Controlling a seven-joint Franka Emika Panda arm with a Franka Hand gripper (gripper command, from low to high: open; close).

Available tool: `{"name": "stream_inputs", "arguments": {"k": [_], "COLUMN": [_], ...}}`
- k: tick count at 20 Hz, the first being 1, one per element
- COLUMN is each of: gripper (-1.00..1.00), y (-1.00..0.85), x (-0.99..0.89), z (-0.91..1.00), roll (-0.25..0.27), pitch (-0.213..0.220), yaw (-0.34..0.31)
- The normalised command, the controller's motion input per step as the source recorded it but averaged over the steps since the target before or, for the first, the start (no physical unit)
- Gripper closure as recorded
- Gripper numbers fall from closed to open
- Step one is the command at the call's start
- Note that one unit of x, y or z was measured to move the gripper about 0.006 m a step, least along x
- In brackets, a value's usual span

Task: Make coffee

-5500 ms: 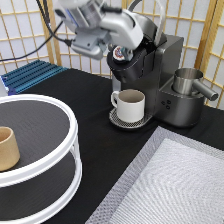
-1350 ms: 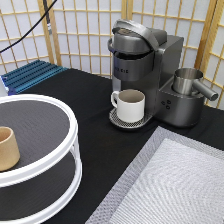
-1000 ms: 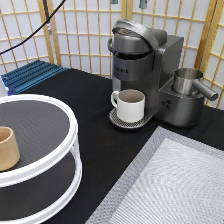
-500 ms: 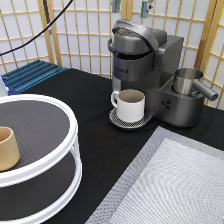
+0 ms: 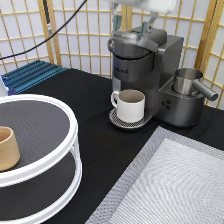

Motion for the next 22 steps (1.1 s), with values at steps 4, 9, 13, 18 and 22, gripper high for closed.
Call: {"name": "stream_inputs", "arguments": {"k": [4,9,13,18,22], "gripper": [-1.0,-1.0,-1.0,-1.0,-1.0], "y": [-0.14,-0.14,0.36,0.27,-0.56], "x": [0.09,0.0,0.0,-0.09,-0.16], "z": [-0.54,0.1,0.72,0.84,0.3], "roll": [0.001,0.015,0.0,0.006,0.061], "pitch": [0.068,0.086,0.009,0.0,0.024], "yaw": [0.077,0.057,0.066,0.05,0.002]}}
